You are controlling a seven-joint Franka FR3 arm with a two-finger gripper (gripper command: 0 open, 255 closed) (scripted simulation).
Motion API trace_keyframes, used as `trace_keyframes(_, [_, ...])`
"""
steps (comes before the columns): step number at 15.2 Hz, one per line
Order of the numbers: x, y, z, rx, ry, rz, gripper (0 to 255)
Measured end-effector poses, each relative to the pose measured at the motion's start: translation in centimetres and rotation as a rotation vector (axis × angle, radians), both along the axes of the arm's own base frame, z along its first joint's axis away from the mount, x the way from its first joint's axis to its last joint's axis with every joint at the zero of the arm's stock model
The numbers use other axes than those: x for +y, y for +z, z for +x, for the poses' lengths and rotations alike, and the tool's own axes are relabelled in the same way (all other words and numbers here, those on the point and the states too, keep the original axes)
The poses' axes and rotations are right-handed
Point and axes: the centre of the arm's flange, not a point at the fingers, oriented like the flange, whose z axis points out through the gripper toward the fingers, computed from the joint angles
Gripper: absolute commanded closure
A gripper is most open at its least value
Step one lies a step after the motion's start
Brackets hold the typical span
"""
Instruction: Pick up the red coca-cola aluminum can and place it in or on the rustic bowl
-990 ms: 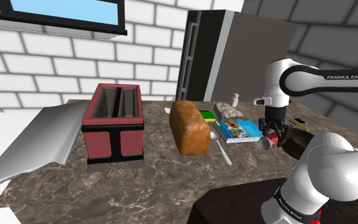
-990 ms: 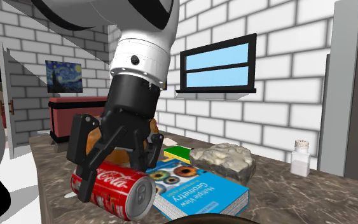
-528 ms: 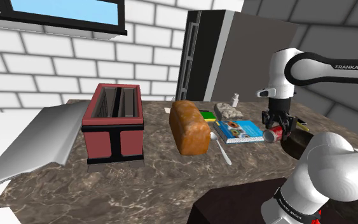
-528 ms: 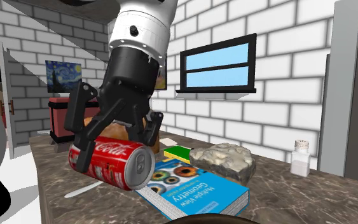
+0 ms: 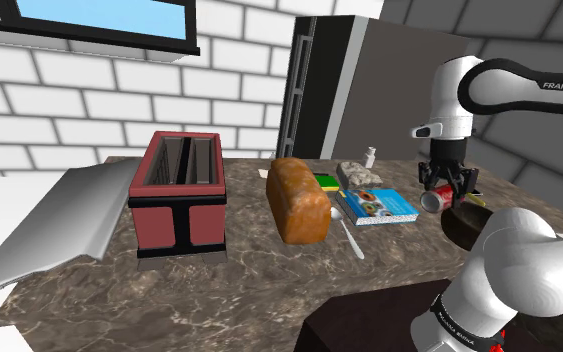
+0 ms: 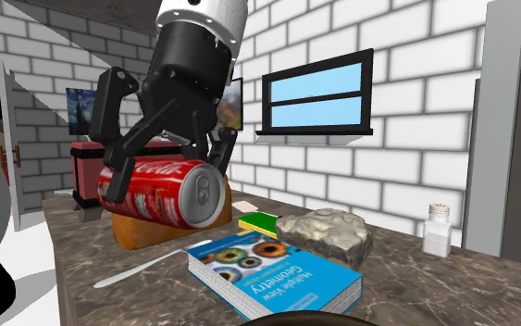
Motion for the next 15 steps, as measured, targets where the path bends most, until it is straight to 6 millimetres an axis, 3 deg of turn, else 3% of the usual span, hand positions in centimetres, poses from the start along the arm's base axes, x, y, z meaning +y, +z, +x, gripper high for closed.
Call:
trace_keyframes(6, [-0.5, 2.6, -0.1, 0.000, 0.000, 0.001, 255])
trace_keyframes(15, [-10.8, 2.7, -4.9, -0.001, -0.001, 0.002, 255])
